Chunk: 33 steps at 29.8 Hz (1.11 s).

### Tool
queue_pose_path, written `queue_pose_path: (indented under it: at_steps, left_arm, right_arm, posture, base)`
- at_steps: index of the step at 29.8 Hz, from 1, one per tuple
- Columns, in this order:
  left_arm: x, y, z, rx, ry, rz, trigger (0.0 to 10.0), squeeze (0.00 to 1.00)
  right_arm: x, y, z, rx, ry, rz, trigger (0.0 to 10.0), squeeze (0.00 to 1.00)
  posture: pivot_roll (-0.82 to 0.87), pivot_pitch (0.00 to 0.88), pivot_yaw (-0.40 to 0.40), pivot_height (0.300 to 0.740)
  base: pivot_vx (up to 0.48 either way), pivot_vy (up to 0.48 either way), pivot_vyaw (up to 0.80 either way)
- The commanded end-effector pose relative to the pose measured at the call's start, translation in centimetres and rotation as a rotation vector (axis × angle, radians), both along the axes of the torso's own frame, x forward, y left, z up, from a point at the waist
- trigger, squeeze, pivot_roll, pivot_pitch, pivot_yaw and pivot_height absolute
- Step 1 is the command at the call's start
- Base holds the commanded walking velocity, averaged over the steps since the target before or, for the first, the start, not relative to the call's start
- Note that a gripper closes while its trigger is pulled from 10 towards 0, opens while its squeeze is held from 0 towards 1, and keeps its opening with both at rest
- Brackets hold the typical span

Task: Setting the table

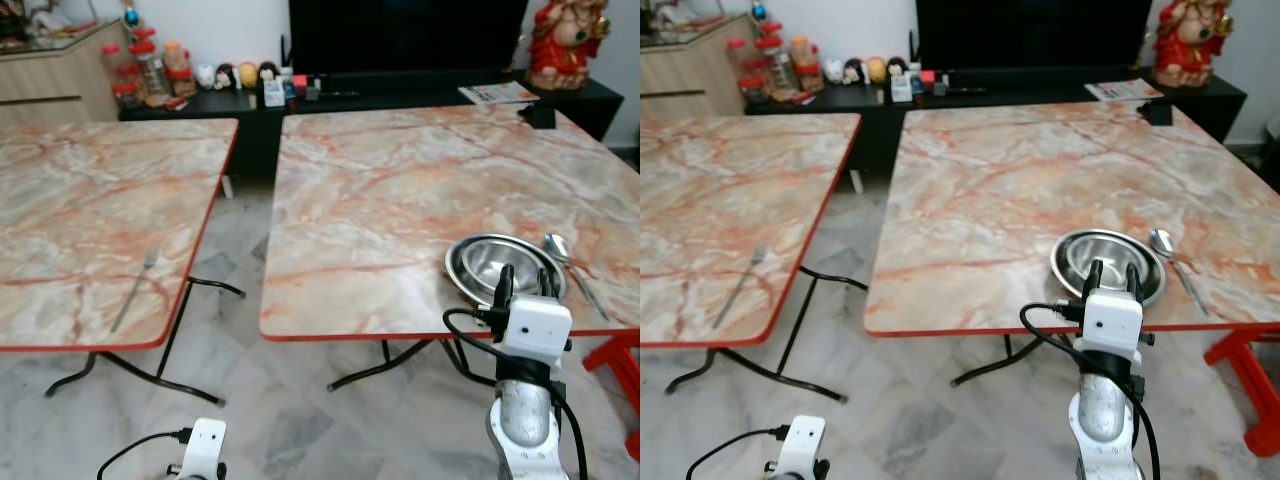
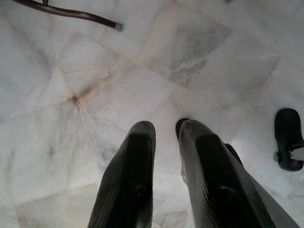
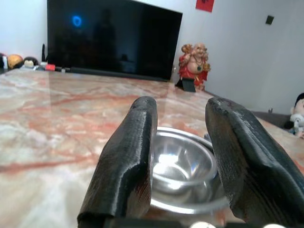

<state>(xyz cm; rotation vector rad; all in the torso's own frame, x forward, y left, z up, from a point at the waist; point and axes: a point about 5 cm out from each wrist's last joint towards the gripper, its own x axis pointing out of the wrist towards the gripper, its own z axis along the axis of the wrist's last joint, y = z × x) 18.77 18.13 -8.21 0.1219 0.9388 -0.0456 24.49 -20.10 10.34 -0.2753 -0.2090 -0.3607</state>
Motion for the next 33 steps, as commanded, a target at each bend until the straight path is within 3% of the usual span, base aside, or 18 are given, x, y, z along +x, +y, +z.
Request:
queue_pose_path:
  at_steps: [1, 6, 7, 14, 20, 22, 23, 24, 25, 26, 27, 33]
  left_arm:
    - [-0.2, -0.1, -0.1, -0.003, 0.007, 0.009, 10.0, 0.00]
    - [-0.3, 0.0, -0.1, -0.001, 0.009, 0.016, 10.0, 0.00]
    - [-0.3, 0.1, -0.2, -0.001, 0.009, 0.018, 10.0, 0.00]
    - [-0.5, 0.2, -0.2, 0.003, 0.013, 0.020, 10.0, 0.00]
    - [-0.6, 0.4, -0.2, 0.004, 0.011, 0.027, 10.0, 0.00]
    - [-0.6, 0.4, -0.2, 0.004, 0.012, 0.026, 10.0, 0.00]
    - [-0.6, 0.4, -0.2, 0.004, 0.013, 0.025, 10.0, 0.00]
    - [-0.6, 0.4, -0.2, 0.004, 0.013, 0.025, 10.0, 0.00]
    - [-0.6, 0.4, -0.3, 0.004, 0.015, 0.021, 10.0, 0.00]
    - [-0.6, 0.4, -0.3, 0.004, 0.015, 0.021, 10.0, 0.00]
    - [-0.6, 0.2, -0.3, 0.004, 0.021, 0.010, 10.0, 0.00]
    - [-0.6, 0.0, -0.3, 0.007, 0.024, 0.006, 10.0, 0.00]
  right_arm:
    - [-0.3, -0.6, -0.3, 0.005, 0.010, -0.020, 10.0, 0.00]
    - [-0.8, -1.4, -2.3, 0.072, 0.108, -0.088, 10.0, 0.00]
    - [-1.2, -1.9, -3.6, 0.170, 0.152, -0.139, 10.0, 0.00]
    - [-2.8, -4.1, -7.7, 0.372, 0.314, -0.292, 10.0, 0.00]
    - [-3.2, -4.2, -9.6, 0.462, 0.397, -0.321, 10.0, 0.00]
    - [-3.1, -3.8, -10.2, 0.501, 0.435, -0.290, 10.0, 0.00]
    - [-2.9, -2.8, -11.5, 0.577, 0.520, -0.222, 10.0, 0.00]
    - [-2.8, -2.6, -11.9, 0.596, 0.540, -0.205, 10.0, 0.00]
    - [-2.7, -1.9, -12.7, 0.577, 0.611, -0.137, 10.0, 0.00]
    - [-2.7, -1.9, -12.7, 0.577, 0.611, -0.137, 10.0, 0.00]
    - [-2.8, -1.2, -13.7, 0.534, 0.699, -0.052, 10.0, 0.00]
    - [-4.1, -0.9, -16.2, 0.508, 0.876, 0.008, 10.0, 0.00]
  posture:
    - [-0.14, 0.000, 0.032, 0.740]
    - [-0.13, 0.000, 0.028, 0.740]
    - [-0.13, 0.000, 0.027, 0.740]
    - [-0.13, 0.000, 0.028, 0.740]
    - [-0.12, 0.000, 0.025, 0.740]
    - [-0.12, 0.000, 0.026, 0.740]
    - [-0.12, 0.000, 0.026, 0.740]
    - [-0.12, 0.000, 0.026, 0.740]
    - [-0.12, 0.000, 0.025, 0.740]
    - [-0.12, 0.000, 0.025, 0.740]
    - [-0.12, 0.000, 0.024, 0.740]
    - [-0.11, 0.000, 0.016, 0.740]
  base:
    - [0.000, 0.000, 0.00]
    - [0.000, 0.000, 0.00]
    - [0.000, 0.000, 0.00]
    - [0.000, 0.000, 0.00]
    - [0.000, 0.000, 0.00]
    - [0.000, 0.000, 0.00]
    - [0.000, 0.000, 0.00]
    - [0.000, 0.000, 0.00]
    - [0.000, 0.000, 0.00]
    - [0.000, 0.000, 0.00]
    - [0.000, 0.000, 0.00]
    - [0.000, 0.000, 0.00]
